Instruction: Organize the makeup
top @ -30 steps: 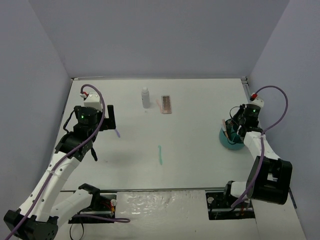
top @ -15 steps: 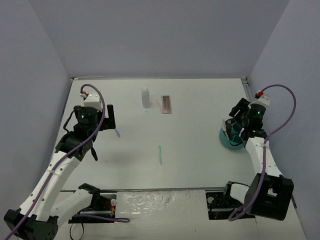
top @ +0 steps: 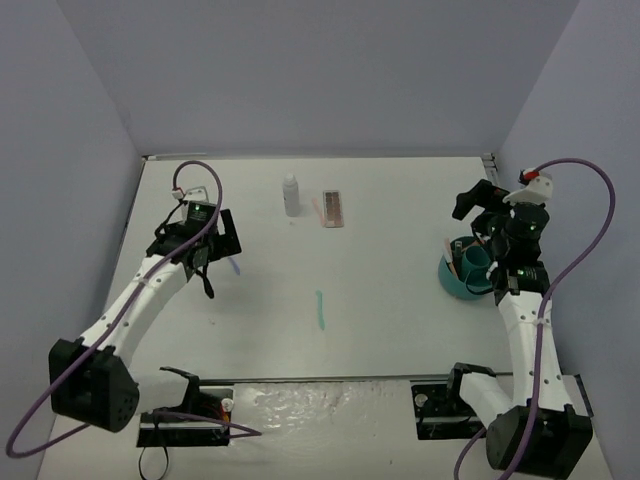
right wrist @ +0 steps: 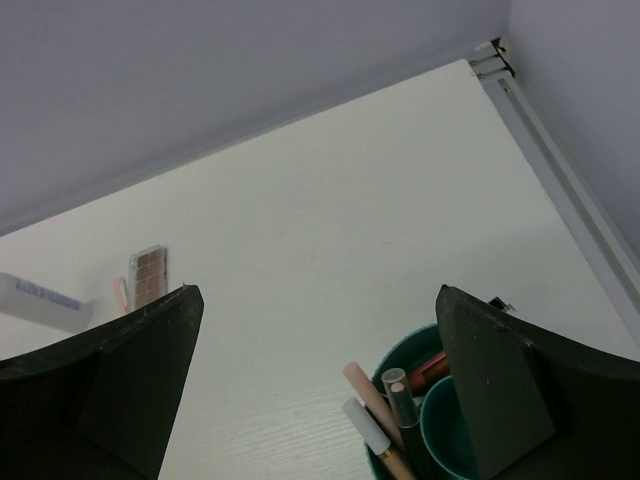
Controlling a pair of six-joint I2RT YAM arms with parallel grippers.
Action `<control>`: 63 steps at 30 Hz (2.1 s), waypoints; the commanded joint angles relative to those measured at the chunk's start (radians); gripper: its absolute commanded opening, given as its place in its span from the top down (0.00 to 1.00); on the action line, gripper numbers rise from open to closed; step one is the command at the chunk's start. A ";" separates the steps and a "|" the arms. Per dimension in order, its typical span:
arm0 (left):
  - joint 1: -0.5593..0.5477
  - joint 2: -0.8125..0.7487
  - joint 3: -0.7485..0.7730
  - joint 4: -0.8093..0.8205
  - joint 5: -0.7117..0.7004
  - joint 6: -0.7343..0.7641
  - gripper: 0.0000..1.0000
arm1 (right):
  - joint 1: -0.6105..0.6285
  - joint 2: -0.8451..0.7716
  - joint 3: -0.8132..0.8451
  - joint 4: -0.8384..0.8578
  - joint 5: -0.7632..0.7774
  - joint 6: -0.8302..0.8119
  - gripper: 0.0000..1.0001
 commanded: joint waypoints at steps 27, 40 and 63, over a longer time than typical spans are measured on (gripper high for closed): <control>0.095 0.662 0.288 -0.007 0.095 -0.328 0.47 | 0.272 -0.164 -0.006 0.007 0.111 -0.108 0.00; 0.097 0.682 0.252 0.011 0.095 -0.331 0.87 | 0.275 -0.162 -0.004 0.004 0.107 -0.107 0.00; -0.380 0.026 0.071 0.595 0.329 0.327 1.00 | 0.442 0.081 0.196 -0.021 -0.531 -0.059 0.08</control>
